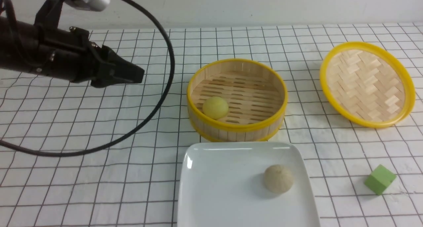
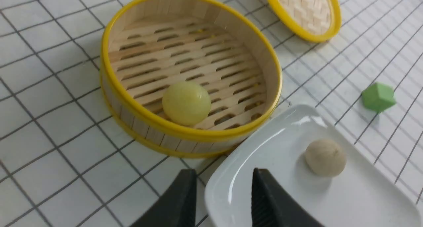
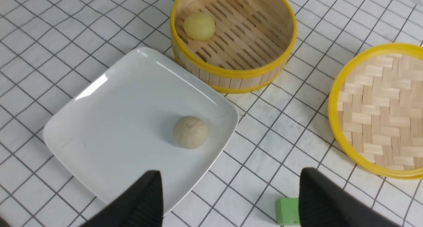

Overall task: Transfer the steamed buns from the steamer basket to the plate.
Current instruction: Use the left arm to grab the steamed stuffed bun that is closest to it

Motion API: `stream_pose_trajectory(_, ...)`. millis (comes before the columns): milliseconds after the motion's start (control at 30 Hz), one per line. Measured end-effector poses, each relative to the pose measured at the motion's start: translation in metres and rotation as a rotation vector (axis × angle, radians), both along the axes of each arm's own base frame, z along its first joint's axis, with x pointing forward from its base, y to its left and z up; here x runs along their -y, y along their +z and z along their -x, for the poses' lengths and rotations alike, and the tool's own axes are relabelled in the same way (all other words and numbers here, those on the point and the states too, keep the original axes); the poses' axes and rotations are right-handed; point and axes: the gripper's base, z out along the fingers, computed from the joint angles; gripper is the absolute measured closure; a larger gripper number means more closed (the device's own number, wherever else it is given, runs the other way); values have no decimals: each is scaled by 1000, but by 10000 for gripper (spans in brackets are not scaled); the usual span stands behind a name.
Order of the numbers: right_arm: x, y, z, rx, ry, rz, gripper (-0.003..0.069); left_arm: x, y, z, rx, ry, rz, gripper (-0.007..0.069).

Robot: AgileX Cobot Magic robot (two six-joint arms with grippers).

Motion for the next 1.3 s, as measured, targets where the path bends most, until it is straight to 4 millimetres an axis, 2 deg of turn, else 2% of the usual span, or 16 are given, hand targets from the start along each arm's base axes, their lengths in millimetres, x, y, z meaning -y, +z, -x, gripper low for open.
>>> stream_pose_trajectory(100, 0, -2, -1, 3, -3, -3, 123, 27, 2, -7, 31, -98, -89, 328)
stream_pose_trajectory(133, 0, -2, -2, 4, -4, -2, 123, 29, 3, -8, 38, -103, -97, 328)
stream_pose_trajectory(167, 0, -2, -2, 7, -5, -3, 123, 45, 3, -10, 70, -138, -134, 323)
stream_pose_trajectory(200, 0, -2, -2, 8, -5, -3, 123, 49, 3, -10, 77, -148, -137, 322)
stream_pose_trajectory(267, 0, -2, -2, 8, -6, -2, 123, 71, 1, -17, 124, -157, -184, 321)
stream_pose_trajectory(467, 0, -2, -1, -1, -4, 3, 123, 103, -15, -37, 151, -150, -260, 321)
stream_pose_trajectory(633, 0, -3, -1, -2, 1, 10, 123, 115, -34, -55, 111, -145, -304, 321)
stream_pose_trajectory(733, 1, -4, -2, -3, 0, 21, 123, 120, -53, -73, 76, -142, -322, 321)
stream_pose_trajectory(967, 3, -6, -1, -20, -6, 55, 123, 130, -77, -95, 41, -154, -334, 321)
stream_pose_trajectory(1300, 3, -7, 0, -27, -4, 64, 123, 157, -94, -118, 93, -193, -411, 321)
